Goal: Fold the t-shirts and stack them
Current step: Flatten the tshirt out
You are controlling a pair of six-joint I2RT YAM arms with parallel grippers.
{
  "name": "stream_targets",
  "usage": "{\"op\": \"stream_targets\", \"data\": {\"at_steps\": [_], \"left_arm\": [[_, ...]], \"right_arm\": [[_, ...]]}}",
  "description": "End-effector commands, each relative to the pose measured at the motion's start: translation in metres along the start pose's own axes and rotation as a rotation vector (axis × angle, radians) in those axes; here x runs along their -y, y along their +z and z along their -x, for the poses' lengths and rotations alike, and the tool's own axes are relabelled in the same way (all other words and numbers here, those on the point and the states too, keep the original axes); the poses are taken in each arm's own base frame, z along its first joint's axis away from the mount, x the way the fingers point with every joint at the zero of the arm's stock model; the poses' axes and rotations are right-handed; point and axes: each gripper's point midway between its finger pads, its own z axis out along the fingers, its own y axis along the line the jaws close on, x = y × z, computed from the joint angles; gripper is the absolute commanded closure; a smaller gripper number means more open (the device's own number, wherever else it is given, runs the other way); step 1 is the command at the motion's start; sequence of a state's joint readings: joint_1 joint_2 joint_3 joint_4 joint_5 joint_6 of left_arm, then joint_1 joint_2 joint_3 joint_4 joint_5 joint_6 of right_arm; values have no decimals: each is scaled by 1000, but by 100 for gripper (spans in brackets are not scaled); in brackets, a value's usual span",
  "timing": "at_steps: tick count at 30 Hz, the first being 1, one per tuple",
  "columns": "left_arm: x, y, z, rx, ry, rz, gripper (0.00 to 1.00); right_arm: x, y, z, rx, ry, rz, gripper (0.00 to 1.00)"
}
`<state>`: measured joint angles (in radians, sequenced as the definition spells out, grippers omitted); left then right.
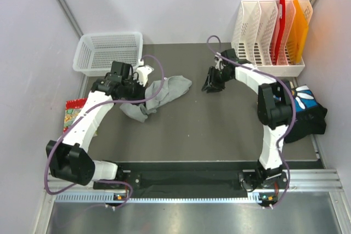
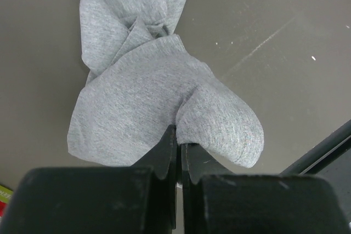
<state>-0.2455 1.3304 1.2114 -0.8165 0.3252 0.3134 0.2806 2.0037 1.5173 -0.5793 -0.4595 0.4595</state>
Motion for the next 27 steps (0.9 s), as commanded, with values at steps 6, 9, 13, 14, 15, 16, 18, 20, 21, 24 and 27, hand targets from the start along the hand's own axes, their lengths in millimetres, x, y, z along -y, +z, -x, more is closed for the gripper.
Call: {"op": "stream_targets", "data": {"at_steps": [6, 9, 13, 14, 15, 16, 18, 20, 21, 24, 27], "left_arm": [[7, -16, -32, -38, 32, 23, 100], [9, -20, -47, -70, 34, 34, 100], [8, -25, -62, -103, 46, 57, 100], [9, -26, -65, -108, 47, 60, 100], [9, -27, -66, -108, 49, 64, 100], [8, -27, -67, -109, 51, 68, 100], [8, -27, -70, -117, 50, 72, 100], [8, -27, -71, -122, 47, 72, 100], [8, -27, -72, -122, 46, 70, 100], [7, -28, -70, -122, 46, 72, 100], [7, -27, -68, -120, 53, 70, 100]], "right_arm": [[-62, 28, 51, 27, 45, 252, 64], [-69, 39, 63, 39, 74, 292, 64], [-73, 57, 71, 25, 148, 342, 65], [-75, 58, 74, 26, 152, 351, 65], [-80, 59, 76, 29, 149, 362, 65], [-78, 66, 76, 21, 166, 359, 65], [-81, 69, 75, 11, 171, 376, 65], [-79, 74, 73, -3, 187, 373, 65], [-78, 77, 71, -7, 190, 369, 65], [-73, 83, 68, -16, 190, 361, 65], [-69, 90, 62, -36, 189, 358, 68]]}}
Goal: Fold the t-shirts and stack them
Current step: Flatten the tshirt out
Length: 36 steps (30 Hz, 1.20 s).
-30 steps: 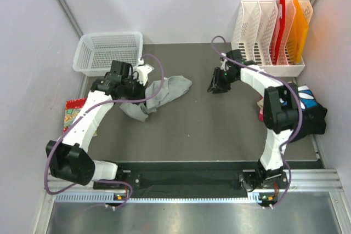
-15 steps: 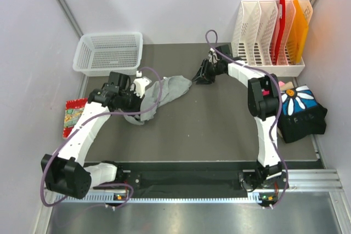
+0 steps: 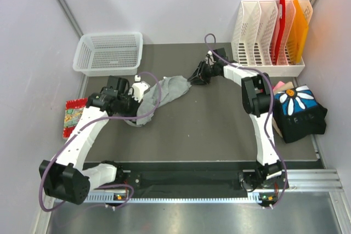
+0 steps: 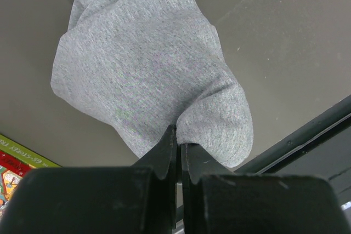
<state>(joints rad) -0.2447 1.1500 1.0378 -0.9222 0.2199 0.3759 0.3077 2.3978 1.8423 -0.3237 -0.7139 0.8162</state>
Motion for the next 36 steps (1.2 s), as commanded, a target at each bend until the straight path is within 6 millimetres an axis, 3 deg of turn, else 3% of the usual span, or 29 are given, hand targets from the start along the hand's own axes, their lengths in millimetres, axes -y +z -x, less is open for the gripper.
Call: {"op": "stream_targets", "data": {"at_steps": [1, 3, 7, 11, 12, 14, 15, 16, 17, 18, 19, 20, 21, 22, 23, 24, 29, 30, 33, 34, 36], "left_arm": [[-2, -5, 2, 6, 21, 7, 100], [-2, -4, 3, 5, 21, 6, 100], [-5, -2, 6, 8, 25, 10, 100], [-7, -1, 6, 4, 29, 17, 100], [-7, -1, 6, 3, 32, 20, 100], [-8, -2, 3, -3, 36, 25, 100], [-8, -2, -1, -10, 42, 31, 100], [-9, -2, -1, -5, 43, 36, 100], [-10, -2, -3, -6, 45, 40, 100], [-10, -1, -6, -12, 48, 42, 100], [-11, -1, -7, -13, 48, 46, 100], [-11, -1, -8, -14, 48, 44, 100], [-11, 0, -9, -16, 49, 43, 100], [-10, 1, -10, -19, 50, 38, 100], [-10, 2, -11, -22, 49, 36, 100], [-11, 2, -11, -23, 56, 35, 100], [-15, 4, -10, -41, 77, 37, 100], [-17, 4, -9, -41, 85, 39, 100], [-19, 5, -8, -45, 102, 43, 100], [-19, 4, -9, -50, 104, 40, 100], [-19, 3, -8, -52, 106, 41, 100]], "right_arm": [[-18, 7, 1, -7, -44, 58, 70], [-21, 9, -3, -16, -48, 70, 73], [-32, 10, -7, -26, -67, 95, 98], [-33, 2, -11, -24, -73, 64, 100], [-40, -7, -11, -14, -103, 61, 100], [-32, -18, -21, -23, -118, 4, 100], [-47, -36, -24, -5, -149, 8, 100], [-47, -46, -33, -15, -152, -12, 100], [-32, -54, -45, -26, -162, -54, 100], [-50, -78, -52, 5, -213, -47, 100], [-45, -91, -64, -5, -214, -83, 100], [-22, -101, -75, -5, -236, -157, 100], [-33, -125, -82, 31, -281, -169, 100], [-21, -137, -96, 14, -273, -221, 100], [2, -146, -110, -3, -269, -286, 100], [1, -161, -121, 7, -282, -292, 100], [81, -185, -200, -203, -189, -487, 100], [89, -188, -208, -225, -179, -505, 96], [103, -190, -224, -264, -150, -528, 73], [103, -190, -222, -261, -150, -538, 67], [96, -192, -199, -208, -169, -570, 56]]}}
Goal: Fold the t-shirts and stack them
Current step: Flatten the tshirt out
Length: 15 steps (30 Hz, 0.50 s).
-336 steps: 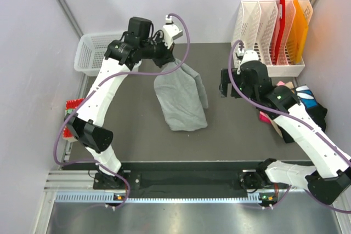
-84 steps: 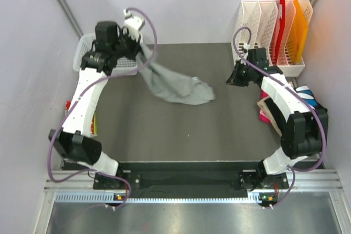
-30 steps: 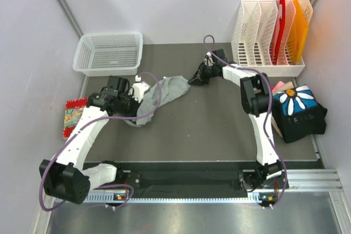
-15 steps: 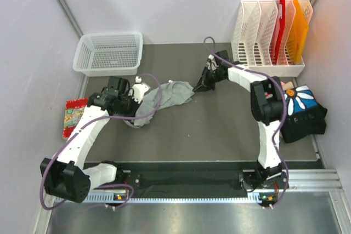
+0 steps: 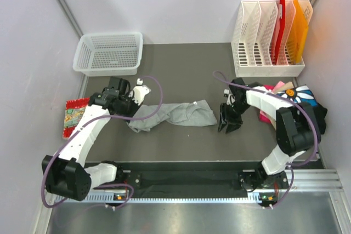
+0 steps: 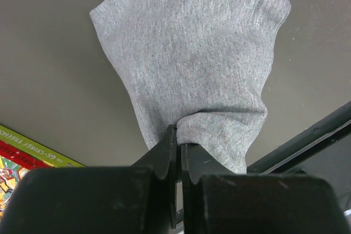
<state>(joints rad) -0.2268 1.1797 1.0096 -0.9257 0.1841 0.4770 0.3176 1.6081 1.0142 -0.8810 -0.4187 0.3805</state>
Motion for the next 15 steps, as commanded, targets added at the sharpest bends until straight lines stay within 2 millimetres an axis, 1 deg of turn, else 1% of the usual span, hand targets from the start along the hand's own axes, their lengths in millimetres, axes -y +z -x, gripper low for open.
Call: {"op": "stream_targets", "data": {"at_steps": [1, 2, 3, 4, 6, 7, 8, 9, 12, 13, 15], "left_arm": [[-8, -8, 7, 15, 33, 23, 100], [-8, -8, 7, 15, 35, 23, 100], [-8, -9, 7, 15, 38, 26, 100], [-8, -9, 6, 13, 39, 27, 100], [-8, -10, 4, 11, 44, 32, 100], [-8, -10, 3, 7, 46, 32, 100], [-8, -10, 1, 3, 46, 33, 100], [-7, -10, 1, 7, 45, 33, 100], [-6, -10, -2, 2, 47, 32, 100], [-6, -9, -3, -2, 47, 32, 100], [-6, -10, -6, -9, 51, 38, 100]], "right_arm": [[-3, -28, 40, 110, -42, -66, 56], [-2, -34, 50, 133, -26, -68, 56], [-1, -35, 60, 140, -7, -75, 57], [-8, -45, 76, 182, -10, -59, 58], [-4, -48, 93, 200, 35, -52, 60], [-8, -52, 103, 220, 36, -38, 60], [-2, -47, 110, 212, 68, -34, 60], [-2, -46, 118, 222, 73, -21, 61], [-11, -38, 135, 223, 103, 58, 61], [-18, -36, 135, 212, 104, 97, 61], [-26, -31, 135, 192, 91, 142, 61]]}}
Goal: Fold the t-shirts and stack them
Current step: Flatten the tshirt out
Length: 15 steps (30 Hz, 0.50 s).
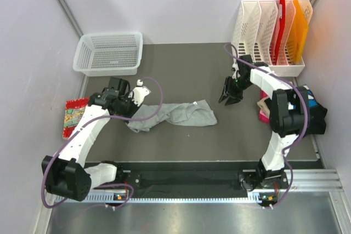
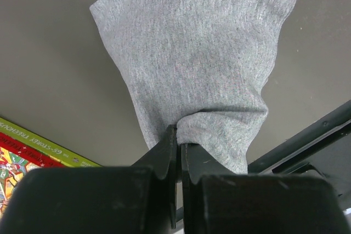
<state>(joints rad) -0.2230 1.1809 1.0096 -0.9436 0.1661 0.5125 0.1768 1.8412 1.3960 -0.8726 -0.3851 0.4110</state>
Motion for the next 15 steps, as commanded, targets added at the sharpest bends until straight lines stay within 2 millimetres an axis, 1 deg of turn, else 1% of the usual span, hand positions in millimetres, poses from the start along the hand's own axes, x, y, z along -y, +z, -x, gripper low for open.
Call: {"op": "stream_targets", "data": {"at_steps": [1, 3, 4, 5, 9, 11, 12, 15], "left_arm": [[-4, -9, -1, 15, 23, 32, 100], [-4, -7, -3, 13, 24, 33, 100], [-4, -7, -3, 13, 24, 34, 100], [-3, -6, -3, 13, 22, 30, 100], [-5, -2, 2, 15, 17, 21, 100], [-6, -1, 4, 14, 19, 18, 100], [-6, 0, 4, 11, 18, 15, 100], [-7, 1, 7, 15, 24, 12, 100]], "right_arm": [[-29, 7, 1, -35, -15, 134, 61], [-38, 7, -3, -38, -49, 174, 61], [-44, 8, -12, -64, -57, 212, 61], [-47, 6, -14, -67, -64, 233, 61], [-56, 5, -25, -85, -88, 272, 61], [-56, 5, -32, -100, -92, 279, 60], [-51, 8, -37, -112, -86, 272, 60], [-43, 14, -44, -135, -76, 246, 60]]}}
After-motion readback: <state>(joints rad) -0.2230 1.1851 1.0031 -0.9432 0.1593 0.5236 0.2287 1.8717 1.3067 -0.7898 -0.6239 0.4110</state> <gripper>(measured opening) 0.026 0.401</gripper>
